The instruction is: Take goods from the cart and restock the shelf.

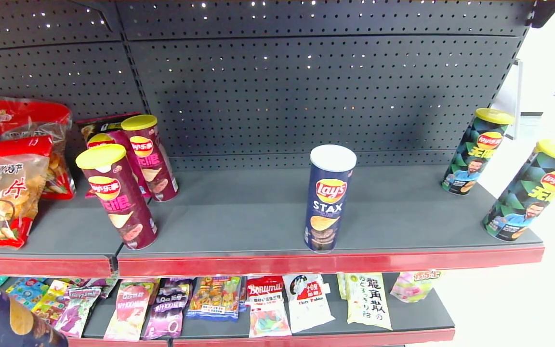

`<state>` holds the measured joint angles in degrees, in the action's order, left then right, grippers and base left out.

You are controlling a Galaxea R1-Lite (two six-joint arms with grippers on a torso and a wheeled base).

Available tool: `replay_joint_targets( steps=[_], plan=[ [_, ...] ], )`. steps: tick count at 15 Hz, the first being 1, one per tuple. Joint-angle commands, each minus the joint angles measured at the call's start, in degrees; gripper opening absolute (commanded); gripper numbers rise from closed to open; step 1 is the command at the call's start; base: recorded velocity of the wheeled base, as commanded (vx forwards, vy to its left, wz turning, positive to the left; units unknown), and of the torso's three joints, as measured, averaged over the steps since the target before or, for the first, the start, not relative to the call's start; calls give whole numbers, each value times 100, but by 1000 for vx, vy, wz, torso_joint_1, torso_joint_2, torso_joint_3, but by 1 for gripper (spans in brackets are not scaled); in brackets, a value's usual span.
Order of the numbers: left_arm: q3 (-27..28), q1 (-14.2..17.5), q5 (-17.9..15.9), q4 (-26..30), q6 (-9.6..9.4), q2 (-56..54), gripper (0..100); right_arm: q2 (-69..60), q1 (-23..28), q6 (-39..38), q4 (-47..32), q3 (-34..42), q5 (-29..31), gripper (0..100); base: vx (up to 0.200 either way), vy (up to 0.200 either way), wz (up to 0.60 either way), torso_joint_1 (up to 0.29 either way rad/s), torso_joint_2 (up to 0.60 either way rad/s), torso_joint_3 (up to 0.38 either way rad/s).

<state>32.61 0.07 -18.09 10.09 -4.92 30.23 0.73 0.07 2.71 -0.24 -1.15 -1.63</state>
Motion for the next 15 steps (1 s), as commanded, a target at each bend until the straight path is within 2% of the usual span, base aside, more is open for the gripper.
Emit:
replay_joint_targets(
  steps=[1,8,14,15],
  plan=[
    [-123,1,-160,10,0,-307,0,-64,-34,-77,7,106,-100,100,0,0,0,0,0,0],
    [-185,10,-142,1,-8,-307,0,-73,-25,-279,7,115,-92,100,0,0,0,0,0,0],
    [-114,10,-151,1,-8,-88,0,-73,-25,-279,7,106,-92,100,0,0,-600,2,-2,3],
    [-18,10,-151,-7,-8,79,0,-73,-25,-279,7,115,-92,100,0,0,0,0,0,0]
  ],
)
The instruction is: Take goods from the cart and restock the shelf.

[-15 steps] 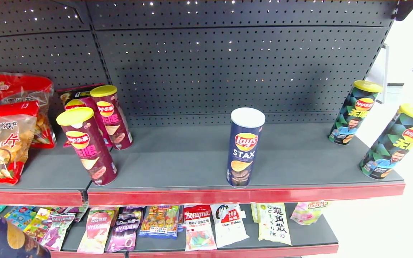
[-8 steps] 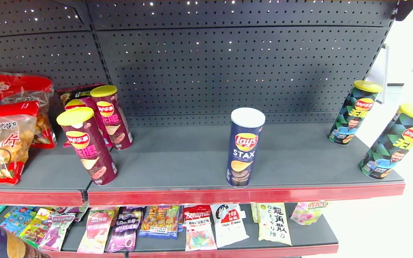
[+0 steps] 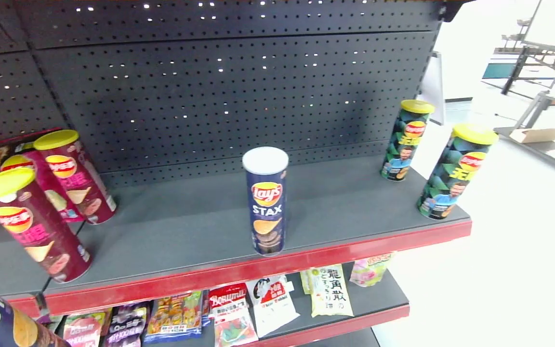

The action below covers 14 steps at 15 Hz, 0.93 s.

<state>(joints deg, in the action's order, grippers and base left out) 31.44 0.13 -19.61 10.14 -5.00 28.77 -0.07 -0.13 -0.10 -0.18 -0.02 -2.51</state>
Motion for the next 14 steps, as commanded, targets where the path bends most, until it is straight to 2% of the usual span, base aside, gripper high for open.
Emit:
replay_joint_targets(
  steps=[1,7,9,10,12,14],
  plan=[
    [187,4,2,-4,-1,375,0,7,-4,1,1,2,-4,100,0,0,0,0,0,0],
    [855,13,116,-153,8,1588,0,7,-4,1,1,2,-4,100,0,0,0,0,0,0],
    [881,-189,28,-1172,8,2563,0,7,-4,1,1,2,-4,100,0,0,0,0,0,0],
    [881,-523,28,-1691,16,3108,0,7,-4,1,1,2,-4,100,0,0,0,0,0,0],
    [873,-778,28,-2157,8,3653,0,7,-4,1,1,2,-4,100,0,0,0,0,0,0],
    [881,-831,28,-2429,16,4260,0,7,-4,1,1,2,-4,100,0,0,0,0,0,0]
  ],
)
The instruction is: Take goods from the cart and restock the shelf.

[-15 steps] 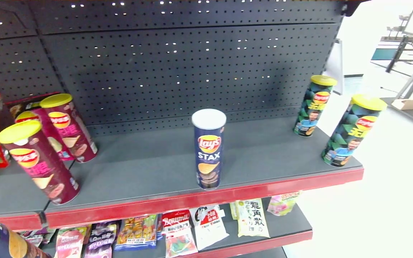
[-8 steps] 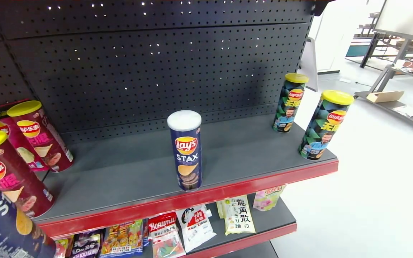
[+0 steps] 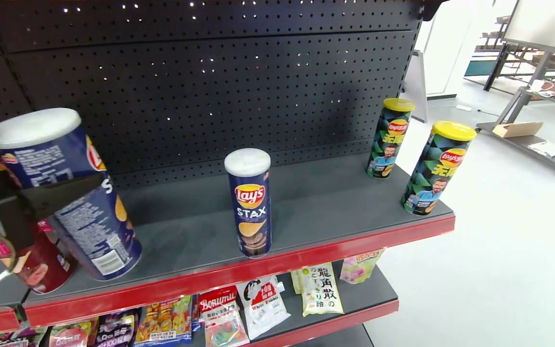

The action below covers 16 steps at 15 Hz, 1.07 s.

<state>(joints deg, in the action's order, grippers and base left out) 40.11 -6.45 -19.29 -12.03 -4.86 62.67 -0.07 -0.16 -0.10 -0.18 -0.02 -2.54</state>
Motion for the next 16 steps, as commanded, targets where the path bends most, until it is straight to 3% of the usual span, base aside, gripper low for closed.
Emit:
replay_joint_targets(
  steps=[1,6,10,13,16],
  plan=[
    [15,-181,-14,-396,3,1072,0,7,-2,1,1,2,-1,100,0,0,0,0,0,0],
    [-20,-559,-14,-1539,-6,2021,0,7,-2,1,1,-6,-1,100,0,0,0,0,0,0],
    [560,-656,65,-2418,3,3207,0,7,-2,1,1,2,-1,100,0,0,0,0,0,0],
    [973,-805,118,-2699,12,3796,0,7,-2,1,1,2,-1,100,0,0,0,0,0,0],
    [1439,-937,320,-3051,170,4368,0,7,-2,1,1,2,-1,100,0,0,0,0,0,0]
  ],
)
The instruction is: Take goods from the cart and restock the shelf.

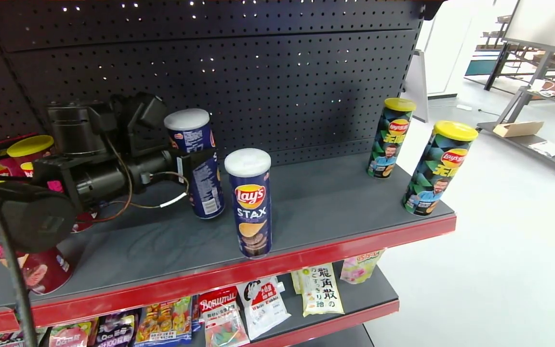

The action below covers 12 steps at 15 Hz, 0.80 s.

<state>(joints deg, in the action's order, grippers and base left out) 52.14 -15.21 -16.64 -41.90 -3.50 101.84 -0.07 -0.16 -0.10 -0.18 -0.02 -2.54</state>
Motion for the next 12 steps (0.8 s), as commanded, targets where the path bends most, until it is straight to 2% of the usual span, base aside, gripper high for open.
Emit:
replay_joint_targets(
  steps=[1,8,12],
  plan=[
    [394,-69,82,-82,33,609,0,7,-2,1,1,2,-1,100,0,0,0,0,0,0],
    [1264,-307,91,-213,86,1347,0,7,-2,1,1,2,-1,100,0,0,0,0,0,0],
    [1395,-359,91,-521,86,1708,0,7,-2,1,1,-6,-1,100,0,0,0,0,0,0]
  ],
)
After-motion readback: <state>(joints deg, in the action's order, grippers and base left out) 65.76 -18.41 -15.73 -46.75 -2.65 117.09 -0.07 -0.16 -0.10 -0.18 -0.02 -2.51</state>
